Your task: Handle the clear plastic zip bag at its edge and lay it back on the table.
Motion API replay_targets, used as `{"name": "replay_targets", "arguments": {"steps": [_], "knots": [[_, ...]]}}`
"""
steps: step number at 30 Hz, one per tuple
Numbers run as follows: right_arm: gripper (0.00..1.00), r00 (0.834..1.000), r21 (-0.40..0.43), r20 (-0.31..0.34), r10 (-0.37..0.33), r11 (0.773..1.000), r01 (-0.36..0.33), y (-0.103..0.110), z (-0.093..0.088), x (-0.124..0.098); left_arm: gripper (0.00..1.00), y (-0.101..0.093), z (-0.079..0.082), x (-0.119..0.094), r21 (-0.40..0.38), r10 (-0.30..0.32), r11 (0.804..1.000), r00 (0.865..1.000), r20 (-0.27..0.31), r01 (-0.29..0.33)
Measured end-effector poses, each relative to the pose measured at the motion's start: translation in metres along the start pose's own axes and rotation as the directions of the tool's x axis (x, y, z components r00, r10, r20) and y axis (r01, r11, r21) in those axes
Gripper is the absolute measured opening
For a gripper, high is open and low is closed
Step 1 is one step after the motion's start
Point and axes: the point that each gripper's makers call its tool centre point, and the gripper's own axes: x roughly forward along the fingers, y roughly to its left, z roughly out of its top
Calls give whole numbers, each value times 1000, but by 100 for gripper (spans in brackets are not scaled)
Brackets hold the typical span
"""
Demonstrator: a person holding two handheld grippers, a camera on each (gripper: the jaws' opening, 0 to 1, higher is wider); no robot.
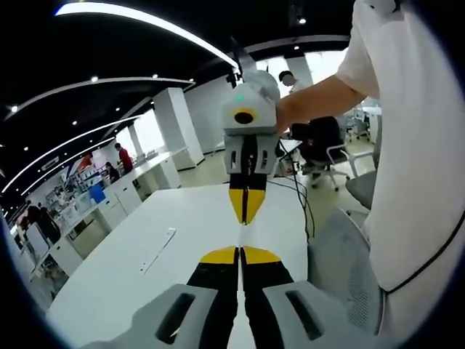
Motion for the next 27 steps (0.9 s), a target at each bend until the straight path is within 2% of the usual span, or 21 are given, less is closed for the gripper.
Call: {"name": "replay_targets", "arguments": {"steps": [12, 15, 27], "knots": [[0, 999, -7, -49, -18, 1000, 18, -3, -6, 0, 5, 7, 2, -2, -3, 21, 1000, 1000, 9, -21], [0, 998, -5, -56, -19, 1000, 19, -3, -7, 2, 8, 5, 3, 0, -5, 16, 1000, 1000, 7, -16], [0, 998, 2, -64, -14, 1000, 14, -2, -6, 7, 9, -10, 12, 13, 9, -39, 999, 999, -13, 39]]}}
